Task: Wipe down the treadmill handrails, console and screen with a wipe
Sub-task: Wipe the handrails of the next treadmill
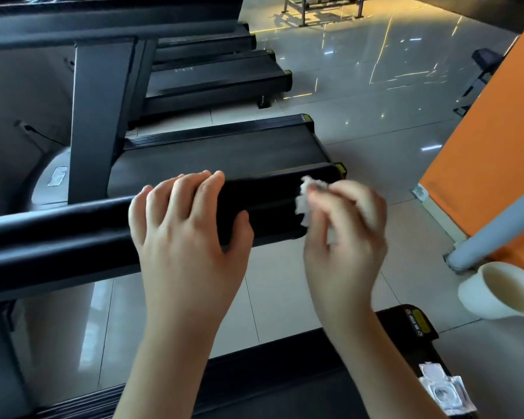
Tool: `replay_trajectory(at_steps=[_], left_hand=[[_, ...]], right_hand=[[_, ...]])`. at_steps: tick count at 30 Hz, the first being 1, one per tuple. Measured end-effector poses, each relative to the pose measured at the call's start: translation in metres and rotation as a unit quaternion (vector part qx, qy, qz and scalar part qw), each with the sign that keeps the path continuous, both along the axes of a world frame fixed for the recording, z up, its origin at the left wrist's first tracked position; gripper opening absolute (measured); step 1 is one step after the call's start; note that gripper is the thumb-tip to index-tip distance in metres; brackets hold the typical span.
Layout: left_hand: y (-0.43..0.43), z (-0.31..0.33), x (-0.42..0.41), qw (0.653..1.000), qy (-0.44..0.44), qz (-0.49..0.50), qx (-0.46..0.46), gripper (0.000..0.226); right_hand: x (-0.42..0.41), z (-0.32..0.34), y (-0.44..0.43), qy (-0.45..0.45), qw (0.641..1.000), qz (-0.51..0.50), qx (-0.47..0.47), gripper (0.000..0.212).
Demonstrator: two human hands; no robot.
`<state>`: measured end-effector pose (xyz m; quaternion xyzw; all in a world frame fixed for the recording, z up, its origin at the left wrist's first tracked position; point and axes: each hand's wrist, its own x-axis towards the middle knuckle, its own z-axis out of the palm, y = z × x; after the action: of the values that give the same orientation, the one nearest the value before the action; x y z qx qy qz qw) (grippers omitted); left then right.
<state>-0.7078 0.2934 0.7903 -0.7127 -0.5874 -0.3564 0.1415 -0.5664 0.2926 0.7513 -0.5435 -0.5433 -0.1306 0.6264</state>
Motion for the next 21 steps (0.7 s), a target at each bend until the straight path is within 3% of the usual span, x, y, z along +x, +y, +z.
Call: replay_trajectory(at_steps=[5,10,14,21], left_hand=[[0.0,0.0,0.001,1.0,-0.005,-0.002,0.013,0.042],[0.001,-0.003,0.001,1.0,-0.005,-0.002,0.024,0.042],[0.002,-0.005,0.001,1.0,-0.007,0.001,0.029,0.042],[0.003,-0.007,0.002,0.999,-0.01,0.0,0.038,0.042]], right_hand=[[-0.006,-0.035,-0.007,-0.103,0.992,0.067,-0.011,0.01],[-0.006,-0.048,-0.003,-0.013,0.999,0.025,0.018,0.013],[-0.013,-0.055,-0.004,-0.068,0.996,0.052,0.006,0.008],[-0.007,-0.058,-0.006,0.087,0.995,0.041,0.002,0.01]])
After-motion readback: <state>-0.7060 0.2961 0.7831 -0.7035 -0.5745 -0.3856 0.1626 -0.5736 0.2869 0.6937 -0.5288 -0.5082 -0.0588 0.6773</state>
